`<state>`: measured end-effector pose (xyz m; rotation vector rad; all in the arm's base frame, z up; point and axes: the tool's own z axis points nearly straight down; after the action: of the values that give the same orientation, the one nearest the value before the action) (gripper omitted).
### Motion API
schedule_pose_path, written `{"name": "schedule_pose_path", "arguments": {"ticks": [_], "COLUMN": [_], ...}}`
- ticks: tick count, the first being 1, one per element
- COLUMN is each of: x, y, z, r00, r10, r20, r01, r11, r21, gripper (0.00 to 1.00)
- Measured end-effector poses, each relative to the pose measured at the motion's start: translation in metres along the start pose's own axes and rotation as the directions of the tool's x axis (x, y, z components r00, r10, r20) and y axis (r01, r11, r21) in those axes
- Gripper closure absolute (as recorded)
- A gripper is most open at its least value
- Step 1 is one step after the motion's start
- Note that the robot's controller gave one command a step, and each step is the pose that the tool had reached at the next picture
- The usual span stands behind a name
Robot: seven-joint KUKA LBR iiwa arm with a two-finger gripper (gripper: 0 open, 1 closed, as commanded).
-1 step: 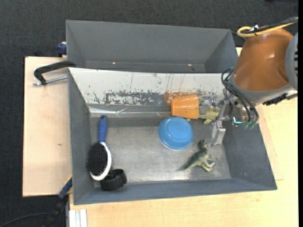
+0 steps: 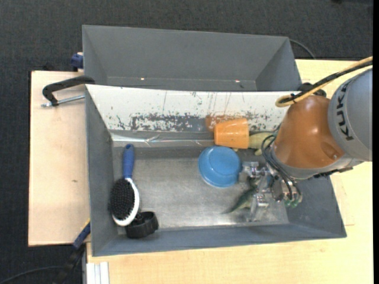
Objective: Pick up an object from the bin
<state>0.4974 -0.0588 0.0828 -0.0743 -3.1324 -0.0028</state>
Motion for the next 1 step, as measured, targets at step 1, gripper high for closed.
{"name": "schedule_pose_path", "arguments": {"ticks": [1], "x": [-0.0034], "y": [0.0], "z": [-0.0046], "r00": [1.0], "r10": [-0.001], "r20": [0.011], "r01": [0.001], "r11": [1.0], "r21": [0.001], "gripper": [1.0]}}
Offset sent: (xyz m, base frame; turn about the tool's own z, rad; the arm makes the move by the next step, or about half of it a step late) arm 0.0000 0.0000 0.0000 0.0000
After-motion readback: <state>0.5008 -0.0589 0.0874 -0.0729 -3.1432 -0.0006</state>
